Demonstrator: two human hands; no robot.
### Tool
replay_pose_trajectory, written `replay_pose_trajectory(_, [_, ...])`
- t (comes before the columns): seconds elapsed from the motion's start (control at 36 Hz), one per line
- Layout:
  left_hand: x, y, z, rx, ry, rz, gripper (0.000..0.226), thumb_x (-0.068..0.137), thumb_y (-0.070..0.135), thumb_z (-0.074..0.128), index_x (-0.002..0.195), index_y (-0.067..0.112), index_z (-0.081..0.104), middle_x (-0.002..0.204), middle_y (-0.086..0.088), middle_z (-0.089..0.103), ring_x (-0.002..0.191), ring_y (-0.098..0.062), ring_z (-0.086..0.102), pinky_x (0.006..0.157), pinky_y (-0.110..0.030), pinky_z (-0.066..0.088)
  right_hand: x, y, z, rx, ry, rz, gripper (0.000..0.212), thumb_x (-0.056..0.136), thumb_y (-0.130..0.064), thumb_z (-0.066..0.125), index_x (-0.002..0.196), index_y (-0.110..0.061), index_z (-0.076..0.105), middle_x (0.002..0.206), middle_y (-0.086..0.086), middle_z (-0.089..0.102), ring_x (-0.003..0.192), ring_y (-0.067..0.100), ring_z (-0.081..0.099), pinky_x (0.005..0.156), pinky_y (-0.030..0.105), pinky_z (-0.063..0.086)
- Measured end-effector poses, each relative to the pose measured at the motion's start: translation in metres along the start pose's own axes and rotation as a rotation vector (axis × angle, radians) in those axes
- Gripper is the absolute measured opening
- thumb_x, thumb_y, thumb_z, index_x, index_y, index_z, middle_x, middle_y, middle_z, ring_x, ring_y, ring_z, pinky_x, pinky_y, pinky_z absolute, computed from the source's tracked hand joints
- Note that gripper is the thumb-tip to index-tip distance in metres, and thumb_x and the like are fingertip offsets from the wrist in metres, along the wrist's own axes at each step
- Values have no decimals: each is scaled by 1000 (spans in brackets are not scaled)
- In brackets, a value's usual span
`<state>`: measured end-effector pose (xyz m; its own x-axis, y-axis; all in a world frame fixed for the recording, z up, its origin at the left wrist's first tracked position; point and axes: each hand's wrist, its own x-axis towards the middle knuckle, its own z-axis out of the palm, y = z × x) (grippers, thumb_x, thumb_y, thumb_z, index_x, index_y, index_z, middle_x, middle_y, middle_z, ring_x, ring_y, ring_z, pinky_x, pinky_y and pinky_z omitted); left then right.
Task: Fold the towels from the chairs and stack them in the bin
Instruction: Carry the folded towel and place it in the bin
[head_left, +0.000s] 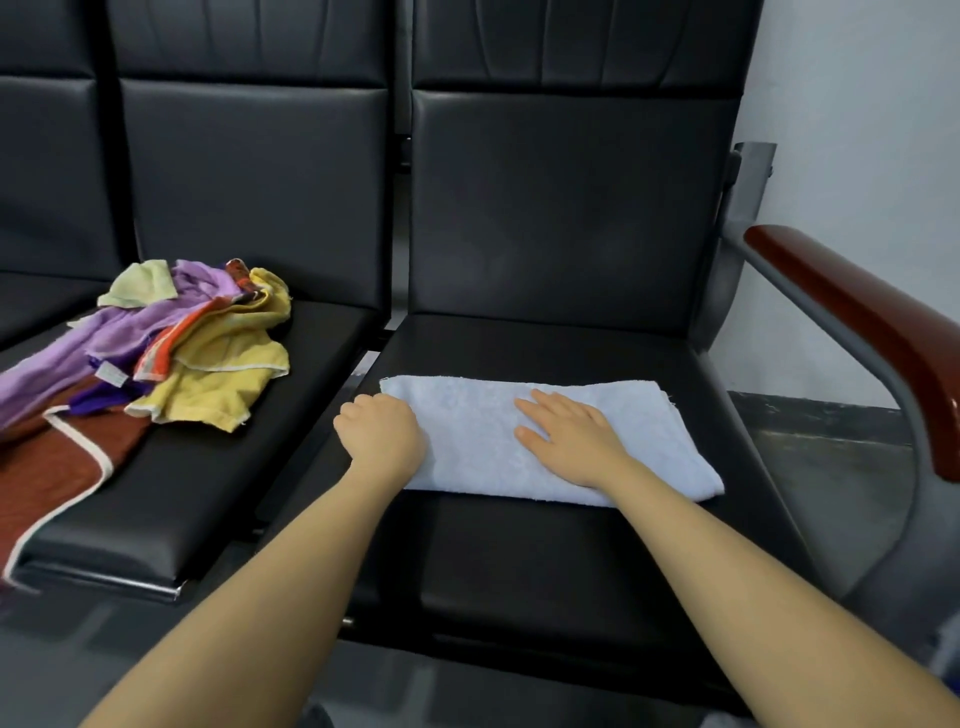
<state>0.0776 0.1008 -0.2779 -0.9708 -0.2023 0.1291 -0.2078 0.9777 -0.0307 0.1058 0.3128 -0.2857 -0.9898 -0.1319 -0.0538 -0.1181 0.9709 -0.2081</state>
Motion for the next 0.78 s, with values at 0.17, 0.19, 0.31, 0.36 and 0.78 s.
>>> replay_pose_trajectory(0.17, [-15,-4,-6,-47,57,115,16,92,7,45,108,5,43,101,-7,63,90,-24,63,63,-26,36,-16,-9,0,-11,-25,28,54,100,-52,20,152,-36,13,161,-10,4,147,12,2,119,34,3])
replay_pose_trajectory(0.19, [-17,-5,-8,-79,87,138,17,92,6,45,108,5,41,95,-7,63,85,-24,64,58,-26,35,-18,-11,1,-10,-28,33,55,100,-53,20,152,-36,13,161,-9,3,148,12,1,119,35,2])
replay_pose_trajectory(0.31, [-20,-10,-16,-135,278,231,20,92,7,47,111,7,41,77,-2,54,58,-19,52,43,-24,17,-22,-20,3,-27,-28,56,56,100,-52,19,152,-34,13,161,-7,4,148,14,2,118,37,3])
replay_pose_trajectory(0.36, [-21,-11,-23,-140,325,281,34,81,3,61,112,6,48,63,0,46,40,-11,28,40,-23,10,-21,-27,5,-39,-24,61,56,100,-53,19,152,-34,13,161,-6,5,148,16,4,118,38,5])
replay_pose_trajectory(0.78, [-40,38,-73,-582,253,384,23,92,12,42,115,13,41,87,-7,59,78,-30,54,59,-31,35,-22,-48,-8,379,127,161,37,96,-38,41,130,-28,52,128,0,54,117,25,51,99,38,39])
